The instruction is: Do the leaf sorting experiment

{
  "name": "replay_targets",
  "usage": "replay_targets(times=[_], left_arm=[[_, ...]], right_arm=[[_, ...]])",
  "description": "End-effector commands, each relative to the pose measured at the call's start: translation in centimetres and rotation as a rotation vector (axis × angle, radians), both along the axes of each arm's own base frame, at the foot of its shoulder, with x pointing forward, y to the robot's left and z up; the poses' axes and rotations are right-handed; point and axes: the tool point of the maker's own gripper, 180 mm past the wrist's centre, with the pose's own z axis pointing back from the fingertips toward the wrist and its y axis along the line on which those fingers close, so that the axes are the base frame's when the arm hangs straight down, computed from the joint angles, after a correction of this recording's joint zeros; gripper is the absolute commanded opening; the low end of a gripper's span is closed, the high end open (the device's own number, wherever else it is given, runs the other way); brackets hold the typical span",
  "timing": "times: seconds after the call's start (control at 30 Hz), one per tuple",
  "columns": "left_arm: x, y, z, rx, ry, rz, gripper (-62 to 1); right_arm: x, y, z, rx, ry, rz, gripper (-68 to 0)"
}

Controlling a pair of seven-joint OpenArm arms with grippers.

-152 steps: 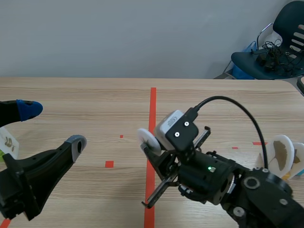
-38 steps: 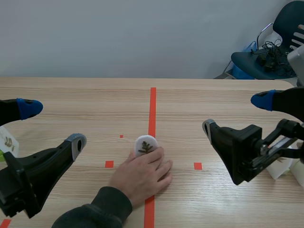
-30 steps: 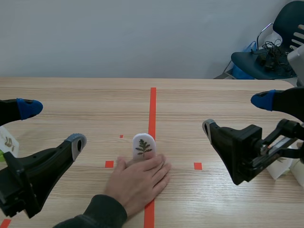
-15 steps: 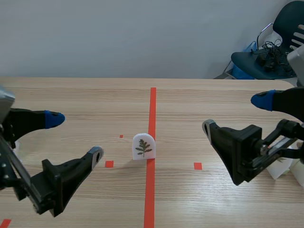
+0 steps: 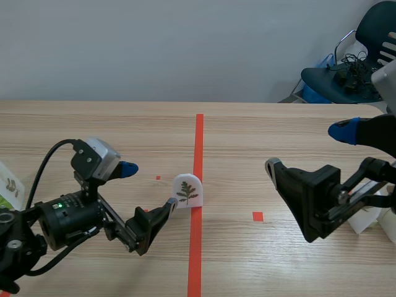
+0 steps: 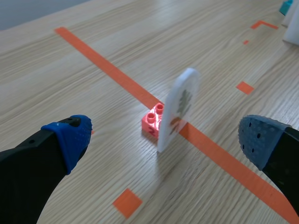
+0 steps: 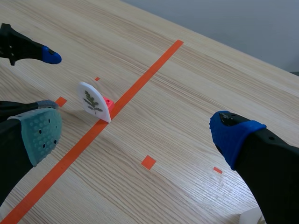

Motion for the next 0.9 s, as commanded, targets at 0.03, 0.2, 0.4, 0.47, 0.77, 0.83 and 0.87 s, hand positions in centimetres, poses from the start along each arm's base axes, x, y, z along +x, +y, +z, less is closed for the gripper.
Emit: replay_targets(times=[0.03, 0.2, 0.4, 0.47, 0.77, 0.83, 0.87], left_arm=[[0.6, -2.2, 1.0, -0.028, -0.052, -0.048, 1.4], [1.9, -4.5, 0.2, -0.019, -0.074, -0.075, 1.4], [2.8, -5.3, -1.2, 0.015, -0.062, -0.084, 1.4], [2.6, -5.3, -1.6, 0.021, -0.055, -0.087, 1.4], [2.5, -5.4, -1.4, 0.008, -0.063, -0.090, -30.5], [2.6, -5.3, -1.4, 0.006, -0.063, -0.089, -36.3], [2.6, -5.3, -1.4, 0.005, -0.062, -0.087, -39.3]], right_arm=[[0.6, -0.2, 0.9, 0.016, -0.037, -0.008, 0.4], [0.6, -0.2, 0.9, 0.019, -0.037, -0.012, 0.4], [0.6, -0.2, 0.9, 0.020, -0.037, -0.011, 0.4], [0.6, -0.2, 0.9, 0.020, -0.037, -0.011, 0.4], [0.6, -0.2, 0.9, 0.019, -0.036, -0.011, 0.4], [0.6, -0.2, 0.9, 0.019, -0.036, -0.011, 0.4], [0.6, -0.2, 0.9, 0.019, -0.036, -0.011, 0.4]])
